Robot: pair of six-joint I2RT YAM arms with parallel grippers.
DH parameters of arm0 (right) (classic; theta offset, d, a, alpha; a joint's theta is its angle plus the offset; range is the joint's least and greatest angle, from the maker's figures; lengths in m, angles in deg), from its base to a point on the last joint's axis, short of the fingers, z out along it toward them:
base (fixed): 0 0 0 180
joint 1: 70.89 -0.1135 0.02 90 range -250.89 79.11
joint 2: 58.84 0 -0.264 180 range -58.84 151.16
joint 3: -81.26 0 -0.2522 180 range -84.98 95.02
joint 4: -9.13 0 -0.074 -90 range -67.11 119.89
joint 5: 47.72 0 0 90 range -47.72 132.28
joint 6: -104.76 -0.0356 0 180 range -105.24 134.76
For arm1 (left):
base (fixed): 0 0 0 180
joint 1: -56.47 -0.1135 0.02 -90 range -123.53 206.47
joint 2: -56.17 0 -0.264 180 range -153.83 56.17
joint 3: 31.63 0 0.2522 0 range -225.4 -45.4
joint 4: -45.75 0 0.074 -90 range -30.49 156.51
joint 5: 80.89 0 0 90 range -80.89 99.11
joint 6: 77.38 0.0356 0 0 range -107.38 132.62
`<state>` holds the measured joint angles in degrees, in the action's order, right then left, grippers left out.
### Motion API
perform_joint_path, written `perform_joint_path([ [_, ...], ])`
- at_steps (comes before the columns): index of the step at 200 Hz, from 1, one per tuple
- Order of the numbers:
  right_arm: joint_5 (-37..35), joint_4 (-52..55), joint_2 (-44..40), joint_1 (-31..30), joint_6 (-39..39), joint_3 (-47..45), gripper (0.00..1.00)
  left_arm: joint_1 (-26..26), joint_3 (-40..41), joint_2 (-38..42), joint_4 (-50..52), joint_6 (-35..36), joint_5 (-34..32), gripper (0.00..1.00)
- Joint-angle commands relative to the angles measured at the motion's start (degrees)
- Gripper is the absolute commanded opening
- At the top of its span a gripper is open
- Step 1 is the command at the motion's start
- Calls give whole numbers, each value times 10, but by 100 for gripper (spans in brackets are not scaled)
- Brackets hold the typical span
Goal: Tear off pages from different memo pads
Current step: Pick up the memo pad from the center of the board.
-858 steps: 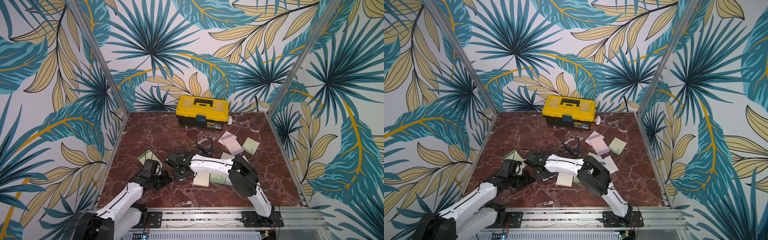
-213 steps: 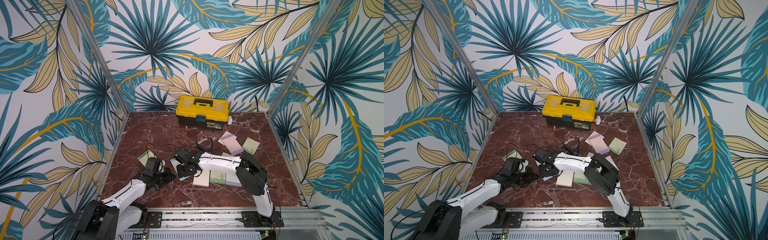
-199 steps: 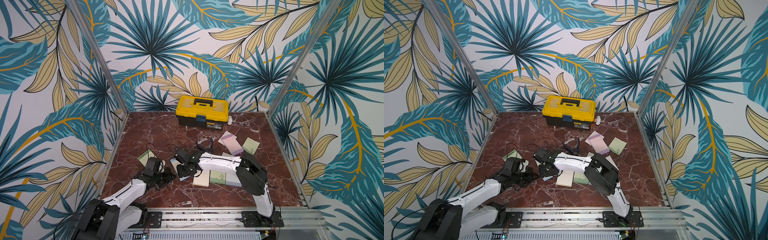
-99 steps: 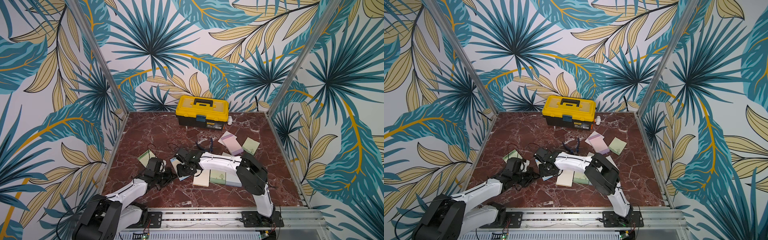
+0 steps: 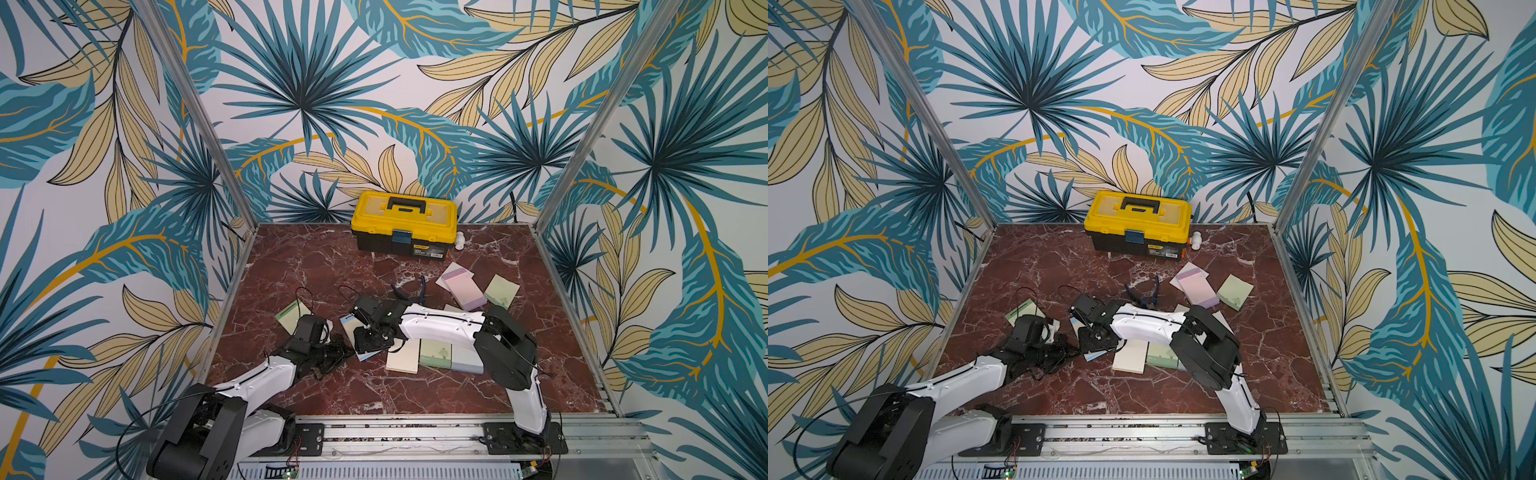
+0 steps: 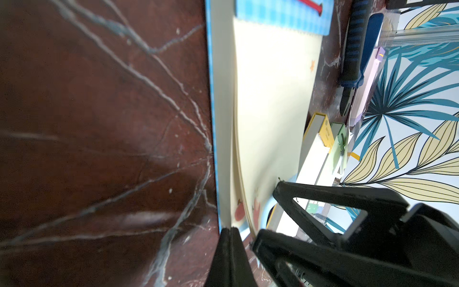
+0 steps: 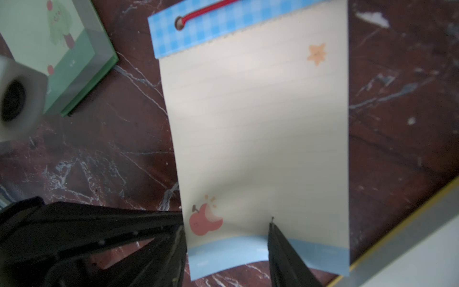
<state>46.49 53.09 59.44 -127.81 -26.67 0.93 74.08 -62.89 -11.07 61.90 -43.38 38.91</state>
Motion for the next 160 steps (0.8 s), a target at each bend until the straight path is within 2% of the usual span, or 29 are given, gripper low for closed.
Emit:
perform_joint_path([
  [1,0,7,9,3,-6,-23,54,3,6,3,2,5,-2,0],
  [160,11,-2,12,3,-7,-26,54,4,5,3,1,2,-1,0],
])
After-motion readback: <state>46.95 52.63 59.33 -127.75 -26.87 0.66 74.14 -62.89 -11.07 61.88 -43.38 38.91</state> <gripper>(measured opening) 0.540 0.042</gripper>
